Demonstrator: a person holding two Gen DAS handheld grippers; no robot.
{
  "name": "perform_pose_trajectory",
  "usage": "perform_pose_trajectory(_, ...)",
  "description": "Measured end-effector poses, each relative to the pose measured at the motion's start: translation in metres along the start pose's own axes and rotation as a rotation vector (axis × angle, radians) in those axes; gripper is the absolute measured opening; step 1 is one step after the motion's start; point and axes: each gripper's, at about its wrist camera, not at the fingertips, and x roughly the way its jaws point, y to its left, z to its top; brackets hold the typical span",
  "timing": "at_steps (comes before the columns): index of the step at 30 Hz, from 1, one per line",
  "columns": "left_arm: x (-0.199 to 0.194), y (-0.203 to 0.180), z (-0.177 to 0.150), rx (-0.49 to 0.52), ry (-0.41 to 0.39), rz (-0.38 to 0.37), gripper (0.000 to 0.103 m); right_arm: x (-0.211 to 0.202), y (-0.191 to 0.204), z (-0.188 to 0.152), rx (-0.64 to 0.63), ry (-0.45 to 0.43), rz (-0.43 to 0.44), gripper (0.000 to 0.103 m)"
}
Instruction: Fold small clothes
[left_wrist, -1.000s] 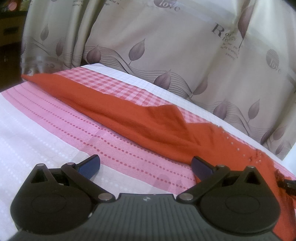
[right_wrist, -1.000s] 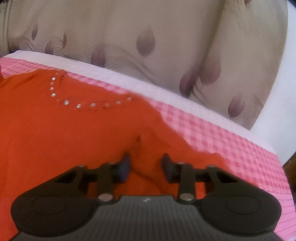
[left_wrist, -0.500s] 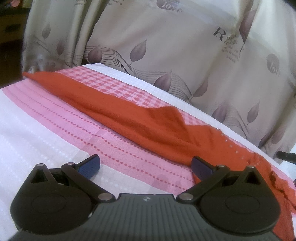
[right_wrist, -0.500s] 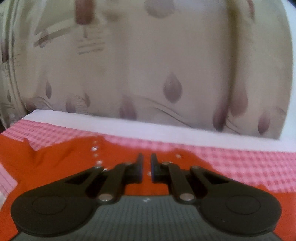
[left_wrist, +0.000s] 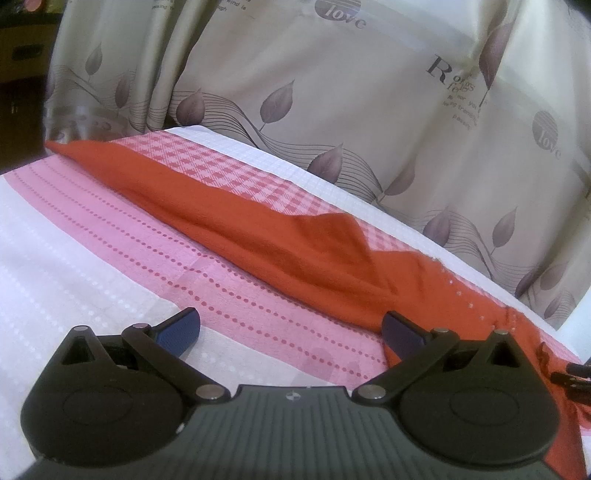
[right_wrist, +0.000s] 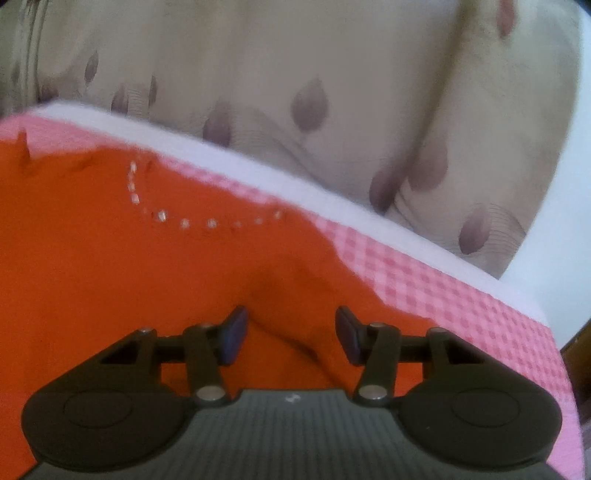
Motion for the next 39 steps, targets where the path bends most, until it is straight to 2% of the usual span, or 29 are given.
perform_pose_trajectory(4, 0.001, -0.001, 0.000, 0.002, 0.001, 0.005, 0.103, 0.015, 0.002, -0.001, -0.047, 0.012, 0.001, 0.049)
perform_pose_trajectory(6, 0.001, -0.002, 0.000, 0.003, 0.001, 0.007, 0.103, 0.022, -0.006, 0.004, 0.004, 0.037, 0.037, 0.022)
perform_pose_trajectory(10, 0.001, -0.003, 0.000, 0.001, 0.000, 0.009, 0.103, 0.030, -0.015, 0.011, 0.081, 0.066, 0.057, 0.014)
perform_pose_trajectory(15, 0.001, -0.003, 0.000, 0.001, 0.000, 0.009, 0.103, 0.022, -0.022, 0.018, 0.206, 0.025, 0.087, 0.009)
perform_pose_trajectory(21, 0.001, -0.003, 0.000, -0.001, 0.000, 0.009, 0.103, 0.005, -0.019, 0.038, 0.354, -0.059, 0.177, 0.008)
perform_pose_trajectory(25, 0.000, -0.003, 0.000, -0.007, -0.002, 0.006, 0.103, -0.004, -0.002, 0.057, 0.376, -0.109, 0.205, 0.008)
perform_pose_trajectory(32, 0.000, -0.003, 0.001, -0.011, -0.003, 0.006, 0.103, -0.014, -0.005, 0.058, 0.491, -0.127, 0.278, 0.008)
perform_pose_trajectory(39, 0.000, -0.004, 0.000, -0.018, -0.005, 0.005, 0.103, -0.006, 0.051, 0.097, 0.494, -0.198, 0.384, 0.008)
